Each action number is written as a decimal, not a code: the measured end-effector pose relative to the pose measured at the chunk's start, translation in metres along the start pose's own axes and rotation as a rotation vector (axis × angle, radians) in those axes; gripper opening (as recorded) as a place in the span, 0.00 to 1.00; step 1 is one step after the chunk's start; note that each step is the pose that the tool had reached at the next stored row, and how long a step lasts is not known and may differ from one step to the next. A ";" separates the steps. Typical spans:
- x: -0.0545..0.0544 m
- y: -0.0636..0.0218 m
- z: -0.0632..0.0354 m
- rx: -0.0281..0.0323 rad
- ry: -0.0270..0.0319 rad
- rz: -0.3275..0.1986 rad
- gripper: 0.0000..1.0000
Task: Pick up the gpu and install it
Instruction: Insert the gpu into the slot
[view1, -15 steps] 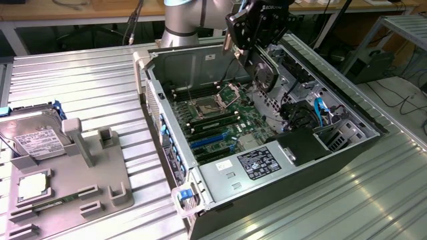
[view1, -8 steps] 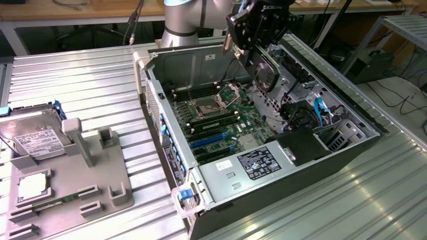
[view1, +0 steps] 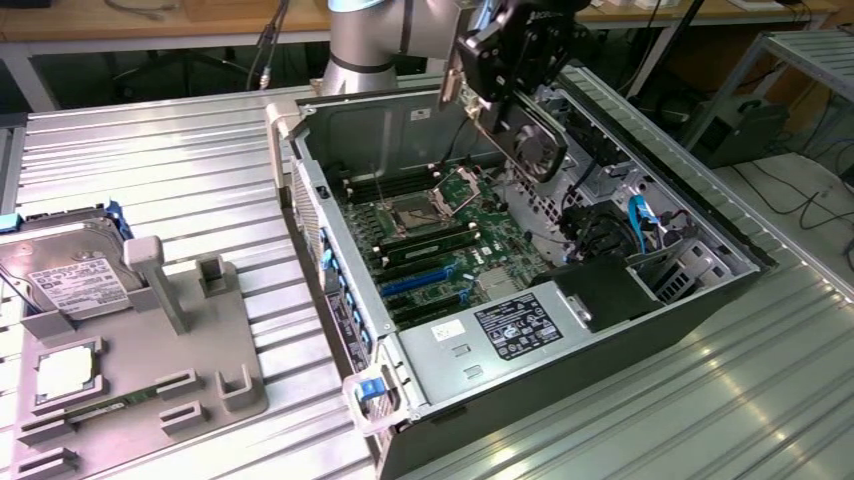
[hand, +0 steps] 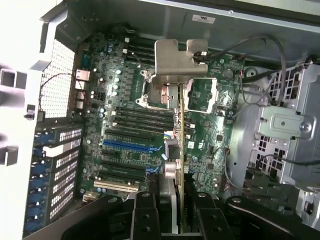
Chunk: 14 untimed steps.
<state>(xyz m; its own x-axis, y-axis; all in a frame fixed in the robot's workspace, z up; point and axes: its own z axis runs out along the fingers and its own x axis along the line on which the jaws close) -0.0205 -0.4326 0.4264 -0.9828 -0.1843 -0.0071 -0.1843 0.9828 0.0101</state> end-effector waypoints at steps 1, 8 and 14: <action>0.000 0.0000 0.0000 -0.0002 0.0002 -0.019 0.31; 0.000 0.0000 0.0000 -0.0012 0.0015 -0.152 0.31; 0.000 0.0000 0.0000 -0.0020 0.0027 -0.268 0.31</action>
<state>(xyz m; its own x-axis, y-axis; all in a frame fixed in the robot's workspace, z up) -0.0204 -0.4326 0.4264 -0.8988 -0.4383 -0.0071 -0.4384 0.8987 0.0101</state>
